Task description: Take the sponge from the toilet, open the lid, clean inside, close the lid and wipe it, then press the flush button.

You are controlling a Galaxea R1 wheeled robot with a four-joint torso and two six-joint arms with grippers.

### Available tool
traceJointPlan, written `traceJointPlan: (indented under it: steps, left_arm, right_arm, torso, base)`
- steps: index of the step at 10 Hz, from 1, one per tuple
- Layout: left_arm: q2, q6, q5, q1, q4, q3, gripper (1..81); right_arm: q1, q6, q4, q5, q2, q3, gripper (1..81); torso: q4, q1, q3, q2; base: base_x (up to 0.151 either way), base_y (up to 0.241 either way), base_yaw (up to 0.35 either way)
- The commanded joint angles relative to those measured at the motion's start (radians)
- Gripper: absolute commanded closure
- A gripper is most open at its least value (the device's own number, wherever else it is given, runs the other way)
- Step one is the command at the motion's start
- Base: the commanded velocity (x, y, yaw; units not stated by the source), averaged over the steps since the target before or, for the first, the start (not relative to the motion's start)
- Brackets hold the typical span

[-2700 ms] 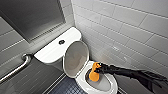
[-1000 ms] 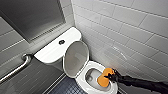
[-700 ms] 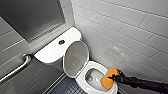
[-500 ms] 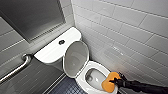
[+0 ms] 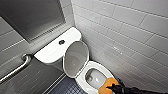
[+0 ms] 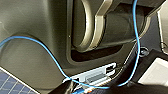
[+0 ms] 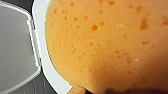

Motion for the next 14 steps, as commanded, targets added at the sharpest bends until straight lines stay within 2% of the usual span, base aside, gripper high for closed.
traceJointPlan:
  steps: [1, 2, 3, 4, 6, 8, 9, 10, 11, 12, 14]
  left_arm:
    - [0.003, 0.003, 0.086, 0.047, 0.012, 0.019, 1.0]
    - [0.005, 0.003, 0.086, 0.045, 0.014, 0.019, 1.0]
    - [0.005, 0.003, 0.086, 0.045, 0.014, 0.019, 1.0]
    - [0.005, 0.003, 0.086, 0.045, 0.014, 0.019, 1.0]
    - [0.005, 0.003, 0.086, 0.042, 0.012, 0.019, 1.0]
    - [0.006, 0.001, 0.086, 0.042, 0.010, 0.019, 1.0]
    - [0.006, 0.001, 0.086, 0.042, 0.010, 0.019, 1.0]
    - [0.006, 0.001, 0.086, 0.042, 0.010, 0.017, 1.0]
    - [0.006, 0.001, 0.086, 0.042, 0.010, 0.016, 1.0]
    - [0.006, 0.001, 0.086, 0.042, 0.010, 0.016, 1.0]
    - [0.006, 0.001, 0.086, 0.042, 0.010, 0.016, 1.0]
  right_arm:
    - [0.043, 0.001, 0.044, -0.020, -0.015, 0.106, 81.1]
    - [0.060, -0.002, 0.028, -0.036, -0.007, 0.126, 81.1]
    - [0.109, -0.004, -0.025, -0.093, 0.017, 0.102, 81.1]
    - [0.169, -0.002, -0.088, -0.204, 0.039, 0.087, 81.1]
    - [0.306, -0.001, -0.131, -0.363, 0.118, 0.044, 81.1]
    - [0.361, 0.001, -0.159, -0.415, 0.188, 0.001, 81.1]
    - [0.364, 0.001, -0.163, -0.413, 0.206, -0.009, 81.1]
    - [0.360, 0.001, -0.165, -0.408, 0.228, -0.019, 81.1]
    - [0.355, 0.001, -0.165, -0.404, 0.235, -0.027, 81.1]
    - [0.349, 0.002, -0.165, -0.396, 0.238, -0.036, 81.1]
    - [0.346, 0.010, -0.163, -0.388, 0.251, -0.061, 81.1]
  torso:
    - [0.000, 0.000, 0.000, 0.000]
    - [0.000, 0.000, 0.000, 0.000]
    - [0.000, 0.000, 0.000, 0.000]
    - [0.000, 0.000, 0.000, 0.000]
    - [0.000, 0.000, 0.000, 0.000]
    - [0.000, 0.000, 0.000, 0.000]
    - [0.038, 0.000, 0.000, 0.000]
    - [0.099, 0.000, 0.000, 0.000]
    - [0.109, 0.000, 0.000, 0.000]
    - [0.133, 0.000, 0.000, 0.000]
    - [0.199, 0.000, 0.000, 0.000]
  base:
    - [0.000, 0.000, 0.000]
    - [0.000, 0.000, 0.000]
    - [0.000, 0.000, 0.000]
    - [0.000, 0.000, 0.000]
    - [0.000, 0.000, 0.000]
    - [0.000, 0.000, 0.000]
    - [0.000, 0.000, 0.000]
    - [0.000, 0.000, 0.000]
    - [0.000, 0.000, 0.000]
    - [0.000, 0.000, 0.000]
    - [0.000, 0.000, 0.000]
